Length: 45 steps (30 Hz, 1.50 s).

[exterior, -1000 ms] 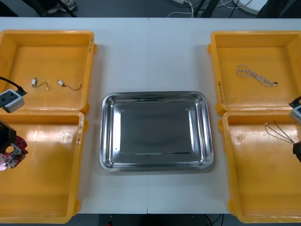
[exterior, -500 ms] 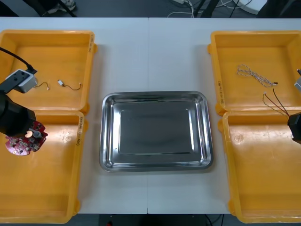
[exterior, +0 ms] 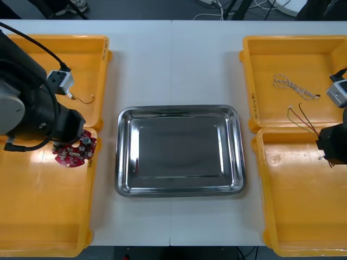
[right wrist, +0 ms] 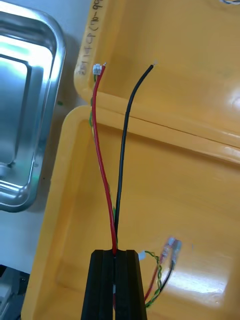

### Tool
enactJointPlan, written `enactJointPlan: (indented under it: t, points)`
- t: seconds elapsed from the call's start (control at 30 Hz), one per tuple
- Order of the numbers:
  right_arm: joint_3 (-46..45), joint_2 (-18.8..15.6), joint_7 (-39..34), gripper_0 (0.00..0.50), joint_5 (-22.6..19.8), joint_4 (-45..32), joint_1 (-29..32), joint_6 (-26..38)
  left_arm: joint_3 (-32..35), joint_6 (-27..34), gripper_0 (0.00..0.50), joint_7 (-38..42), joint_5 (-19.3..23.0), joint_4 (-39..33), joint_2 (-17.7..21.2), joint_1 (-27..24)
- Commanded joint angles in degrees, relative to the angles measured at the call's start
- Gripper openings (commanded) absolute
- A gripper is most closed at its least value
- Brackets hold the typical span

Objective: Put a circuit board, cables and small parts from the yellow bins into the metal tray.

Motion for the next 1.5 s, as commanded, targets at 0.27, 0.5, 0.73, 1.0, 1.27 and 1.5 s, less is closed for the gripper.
enactJointPlan:
  t: [0.27,0.5,0.73,1.0,1.27,1.5]
  points:
    - [11.74,-3.34,-0.78,0.0,2.09,-2.01,-5.84,0.26,-11.37,-1.79,0.0,7.99,-5.8,-1.79,-5.42,-6.47]
    - [18.07,-3.34,-1.31,0.0,5.25,-2.1,-8.47,0.26,-17.26,-5.92,0.0,12.73,-9.05,-1.0,-7.0,-7.0]
    - [19.21,-3.34,-1.57,0.0,4.99,-2.01,-9.0,0.26,-23.15,-9.7,0.0,13.96,-12.57,3.92,-9.29,-9.02]
    - [19.21,-3.25,-1.75,0.0,4.46,-2.01,-8.91,0.26,-27.63,-12.52,0.0,14.58,-15.38,7.7,-11.4,-9.81]
    - [19.21,-3.16,-1.84,0.0,4.2,-2.01,-8.91,0.26,-31.24,-16.21,0.0,15.11,-17.14,10.78,-12.36,-9.99]
    - [19.3,-2.11,-2.37,0.0,4.46,-2.01,-8.83,0.26,-32.99,-18.23,0.0,15.19,-18.1,12.97,-13.24,-10.34]
